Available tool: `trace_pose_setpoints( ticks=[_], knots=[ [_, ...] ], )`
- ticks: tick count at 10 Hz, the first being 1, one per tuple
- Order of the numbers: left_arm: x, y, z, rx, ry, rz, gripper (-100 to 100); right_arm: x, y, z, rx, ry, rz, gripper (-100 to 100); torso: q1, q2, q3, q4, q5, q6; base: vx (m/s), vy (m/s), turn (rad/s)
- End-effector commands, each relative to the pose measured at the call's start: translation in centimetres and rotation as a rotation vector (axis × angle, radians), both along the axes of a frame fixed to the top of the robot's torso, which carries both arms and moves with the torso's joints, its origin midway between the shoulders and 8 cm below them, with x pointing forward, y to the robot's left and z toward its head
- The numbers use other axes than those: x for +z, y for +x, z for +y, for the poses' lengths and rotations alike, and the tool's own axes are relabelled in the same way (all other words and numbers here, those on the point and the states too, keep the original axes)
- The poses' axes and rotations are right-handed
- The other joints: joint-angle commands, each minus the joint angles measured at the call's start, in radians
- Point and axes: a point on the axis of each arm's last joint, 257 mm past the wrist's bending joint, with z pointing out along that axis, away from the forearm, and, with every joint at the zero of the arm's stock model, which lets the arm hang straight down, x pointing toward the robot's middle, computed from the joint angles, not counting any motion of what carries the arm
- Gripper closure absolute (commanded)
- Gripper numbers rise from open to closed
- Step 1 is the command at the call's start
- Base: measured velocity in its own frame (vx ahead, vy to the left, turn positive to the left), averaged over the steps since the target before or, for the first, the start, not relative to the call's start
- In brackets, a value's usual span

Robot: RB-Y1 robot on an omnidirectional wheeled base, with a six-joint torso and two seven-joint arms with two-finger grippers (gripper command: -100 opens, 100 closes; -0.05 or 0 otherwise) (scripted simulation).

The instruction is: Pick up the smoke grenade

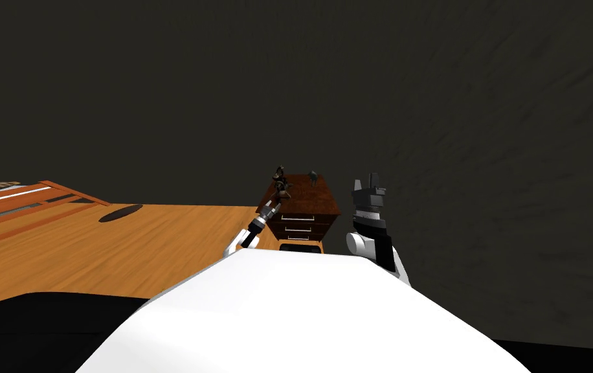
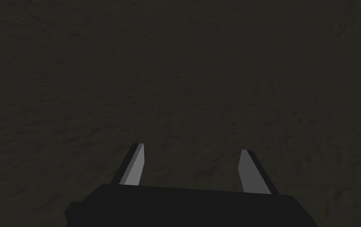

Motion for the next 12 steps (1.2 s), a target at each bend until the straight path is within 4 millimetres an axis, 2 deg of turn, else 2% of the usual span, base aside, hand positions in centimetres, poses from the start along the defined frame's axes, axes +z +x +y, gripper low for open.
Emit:
trace_pose_setpoints(
  ticks=[1,2,3,4,5,6,7,8,10,11,12],
  knots=[
    [-0.6,0.3,0.4,-0.004,0.036,0.002,-100,0.0,0.0,0.0,0.000,0.000,0.000,0,0.000,0.000,0.000,0.000,0.000,0.000,0.160,-0.011,-0.059],
    [-0.4,0.2,0.2,-0.003,0.022,0.002,-100,0.0,0.0,0.0,0.000,0.000,0.000,0,0.002,-0.002,-0.001,-0.001,0.000,0.000,0.073,0.002,-0.009],
    [-0.4,0.2,0.2,-0.003,0.026,0.001,0,0.0,0.0,0.0,0.000,0.000,0.000,0,0.003,0.001,0.000,0.000,0.001,0.000,0.013,-0.001,0.002],
    [-0.1,1.3,-0.3,-0.028,0.014,-0.018,-100,0.0,0.0,0.0,0.000,0.000,0.000,0,0.003,0.005,0.003,0.001,0.001,0.000,-0.053,-0.025,0.027],
    [-0.3,2.1,-0.3,-0.029,0.017,-0.017,-100,0.0,0.0,0.0,0.000,0.000,0.000,0,0.002,0.009,0.005,0.002,0.000,0.000,-0.069,-0.032,0.013],
    [-1.4,2.0,0.1,-0.022,0.019,0.007,-100,0.0,0.0,0.0,0.000,0.000,0.000,0,0.001,0.011,0.006,0.002,0.000,0.000,-0.033,-0.016,-0.005],
    [0.0,3.1,-0.7,-0.051,0.007,-0.032,-100,0.0,0.0,0.0,0.000,0.000,0.000,0,0.002,0.010,0.006,0.002,0.000,0.000,-0.054,-0.027,0.030],
    [0.0,3.8,-0.7,-0.052,0.009,-0.034,-100,0.0,0.0,0.0,0.000,0.000,0.000,0,0.001,0.011,0.006,0.002,0.000,0.000,-0.059,-0.029,0.014],
    [-2.1,3.9,0.1,-0.037,0.015,0.011,-100,0.0,0.0,0.0,0.000,0.000,0.000,0,0.002,0.010,0.006,0.002,0.000,0.000,-0.020,-0.006,-0.005],
    [-0.8,5.1,-0.6,-0.064,0.004,-0.025,-100,0.0,0.0,0.0,0.000,0.000,0.000,0,0.003,0.009,0.005,0.002,0.001,-0.001,-0.051,-0.020,0.028],
    [-0.9,5.9,-0.5,-0.062,0.009,-0.021,-100,0.0,0.0,0.0,0.000,0.000,0.000,0,0.002,0.010,0.006,0.002,0.000,0.000,-0.060,-0.026,0.014]
  ],
)
